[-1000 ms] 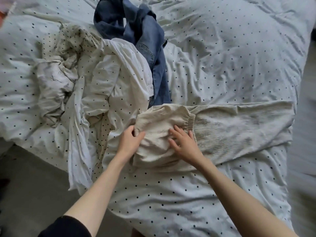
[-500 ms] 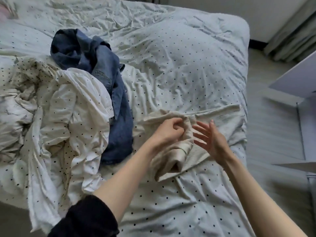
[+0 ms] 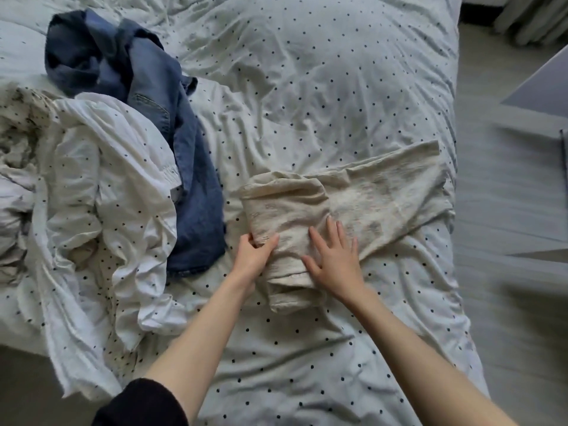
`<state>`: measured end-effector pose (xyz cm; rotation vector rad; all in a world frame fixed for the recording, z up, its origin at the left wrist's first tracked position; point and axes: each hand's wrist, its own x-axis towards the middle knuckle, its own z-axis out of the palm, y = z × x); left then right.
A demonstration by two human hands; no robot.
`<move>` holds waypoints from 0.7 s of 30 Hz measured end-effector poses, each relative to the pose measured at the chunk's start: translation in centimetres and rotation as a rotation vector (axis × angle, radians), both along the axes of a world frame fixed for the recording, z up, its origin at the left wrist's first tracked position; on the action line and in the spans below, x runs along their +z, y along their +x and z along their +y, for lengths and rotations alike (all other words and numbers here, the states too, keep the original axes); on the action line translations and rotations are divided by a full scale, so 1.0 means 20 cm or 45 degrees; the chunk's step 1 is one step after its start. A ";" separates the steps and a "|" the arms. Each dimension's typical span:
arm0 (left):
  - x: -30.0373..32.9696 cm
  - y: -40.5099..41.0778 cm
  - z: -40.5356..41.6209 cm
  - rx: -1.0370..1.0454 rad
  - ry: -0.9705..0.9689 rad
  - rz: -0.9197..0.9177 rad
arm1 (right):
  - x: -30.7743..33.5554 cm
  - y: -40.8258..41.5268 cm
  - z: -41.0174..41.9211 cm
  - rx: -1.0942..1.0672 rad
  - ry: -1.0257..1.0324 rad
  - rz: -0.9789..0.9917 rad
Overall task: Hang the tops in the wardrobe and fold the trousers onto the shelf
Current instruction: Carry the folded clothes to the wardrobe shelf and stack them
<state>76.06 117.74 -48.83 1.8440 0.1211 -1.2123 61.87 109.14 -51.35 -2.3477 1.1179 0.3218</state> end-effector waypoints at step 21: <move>0.47 0.35 0.66 -0.144 0.085 -0.221 | 0.33 0.28 0.63 0.403 0.375 -0.283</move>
